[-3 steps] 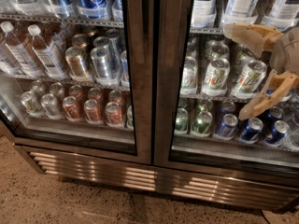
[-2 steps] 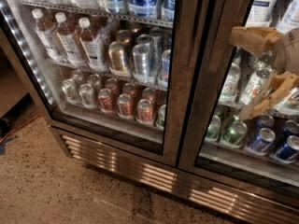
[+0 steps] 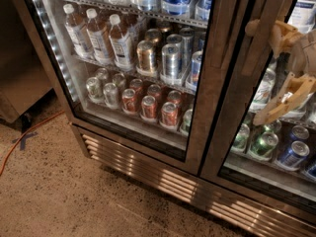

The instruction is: Open right fridge door

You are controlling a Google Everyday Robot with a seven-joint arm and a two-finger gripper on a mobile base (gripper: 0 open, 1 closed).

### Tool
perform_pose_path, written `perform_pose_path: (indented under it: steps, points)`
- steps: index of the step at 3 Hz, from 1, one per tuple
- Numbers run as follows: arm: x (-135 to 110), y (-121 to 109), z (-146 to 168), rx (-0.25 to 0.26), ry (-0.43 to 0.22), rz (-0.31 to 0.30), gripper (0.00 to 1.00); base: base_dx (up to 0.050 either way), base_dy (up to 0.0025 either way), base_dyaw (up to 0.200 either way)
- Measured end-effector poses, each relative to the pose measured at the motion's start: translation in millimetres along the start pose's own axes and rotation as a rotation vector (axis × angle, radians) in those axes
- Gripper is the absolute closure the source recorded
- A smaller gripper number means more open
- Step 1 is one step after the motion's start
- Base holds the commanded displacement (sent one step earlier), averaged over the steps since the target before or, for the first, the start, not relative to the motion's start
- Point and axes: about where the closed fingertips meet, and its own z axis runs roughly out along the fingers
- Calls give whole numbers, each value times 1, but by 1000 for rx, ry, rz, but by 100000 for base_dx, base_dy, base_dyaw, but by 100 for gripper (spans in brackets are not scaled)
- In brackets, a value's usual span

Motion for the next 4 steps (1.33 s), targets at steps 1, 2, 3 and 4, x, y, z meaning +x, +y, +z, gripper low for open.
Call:
perform_pose_path:
  steps: [1,2,3,4]
  points:
    - [0,0,0,0,0,0,18,0,0,0]
    - [0,0,0,0,0,0,42,0,0,0]
    - [0,0,0,0,0,0,65,0,0,0]
    - [0,0,0,0,0,0,88,0,0,0]
